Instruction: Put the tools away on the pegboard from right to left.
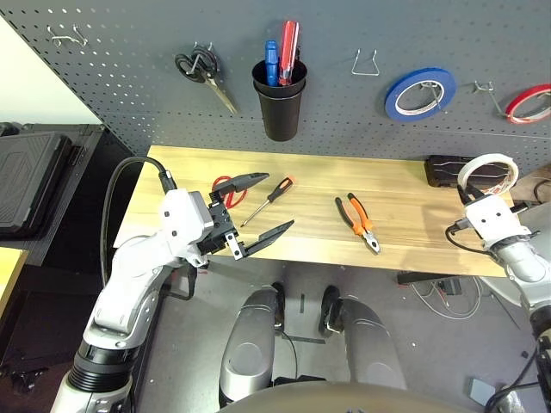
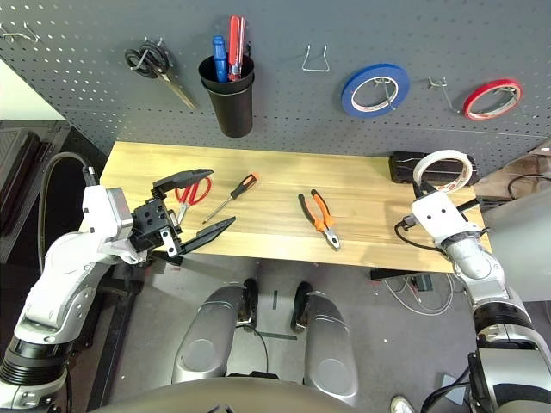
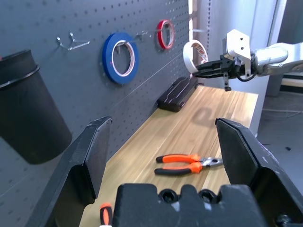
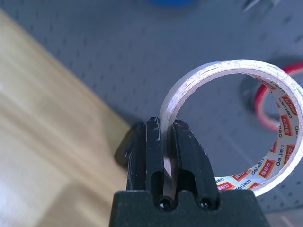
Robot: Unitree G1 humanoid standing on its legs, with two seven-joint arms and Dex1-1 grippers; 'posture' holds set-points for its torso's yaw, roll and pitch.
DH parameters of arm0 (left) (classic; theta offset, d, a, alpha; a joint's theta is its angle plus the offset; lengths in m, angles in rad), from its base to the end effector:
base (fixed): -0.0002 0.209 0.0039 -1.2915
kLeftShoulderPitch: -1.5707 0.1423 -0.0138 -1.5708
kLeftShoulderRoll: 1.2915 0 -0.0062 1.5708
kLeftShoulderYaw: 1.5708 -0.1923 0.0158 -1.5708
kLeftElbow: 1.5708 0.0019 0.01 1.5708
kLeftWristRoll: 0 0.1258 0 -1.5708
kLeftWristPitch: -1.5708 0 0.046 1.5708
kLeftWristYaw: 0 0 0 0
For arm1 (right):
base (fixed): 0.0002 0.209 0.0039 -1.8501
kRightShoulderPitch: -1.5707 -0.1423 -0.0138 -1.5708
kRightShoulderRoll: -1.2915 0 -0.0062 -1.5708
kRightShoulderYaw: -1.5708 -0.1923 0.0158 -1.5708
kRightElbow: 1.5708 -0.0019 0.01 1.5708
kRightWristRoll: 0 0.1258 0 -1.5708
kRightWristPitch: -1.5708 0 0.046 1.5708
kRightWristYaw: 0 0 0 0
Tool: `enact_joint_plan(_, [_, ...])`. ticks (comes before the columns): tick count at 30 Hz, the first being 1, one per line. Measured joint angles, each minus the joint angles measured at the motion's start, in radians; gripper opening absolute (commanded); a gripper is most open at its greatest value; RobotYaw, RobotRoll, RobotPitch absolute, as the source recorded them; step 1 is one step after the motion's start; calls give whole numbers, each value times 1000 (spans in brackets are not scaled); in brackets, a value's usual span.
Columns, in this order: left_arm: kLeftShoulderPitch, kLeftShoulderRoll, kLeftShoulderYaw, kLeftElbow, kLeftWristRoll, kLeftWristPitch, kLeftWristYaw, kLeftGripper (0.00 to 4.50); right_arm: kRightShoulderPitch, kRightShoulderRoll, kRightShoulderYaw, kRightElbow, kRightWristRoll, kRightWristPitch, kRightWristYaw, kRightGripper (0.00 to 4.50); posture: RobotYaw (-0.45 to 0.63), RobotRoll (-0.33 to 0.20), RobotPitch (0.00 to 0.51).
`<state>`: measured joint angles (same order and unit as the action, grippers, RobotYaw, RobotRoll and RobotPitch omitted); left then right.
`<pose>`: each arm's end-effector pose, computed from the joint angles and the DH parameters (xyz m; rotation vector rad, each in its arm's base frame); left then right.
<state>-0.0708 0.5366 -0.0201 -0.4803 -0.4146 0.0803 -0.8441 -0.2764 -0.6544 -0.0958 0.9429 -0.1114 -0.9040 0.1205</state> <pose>0.1871 0.2036 0.1414 0.2981 -0.3343 -1.0784 0.2049 -0.3247 0.0492 -0.7263 -0.1997 0.0719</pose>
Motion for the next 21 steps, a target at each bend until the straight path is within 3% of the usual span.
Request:
enact_joint_plan(11, [-94,-5,-8,-75,-59,115,44,4500,3,0,-5,-1,2,-103,-40,69,248,0,184])
enact_joint_plan(21, [-107,-4,-26,-66,-57,125,35,4500,-149,34,4,-26,2,-55,-12,69,247,0,185])
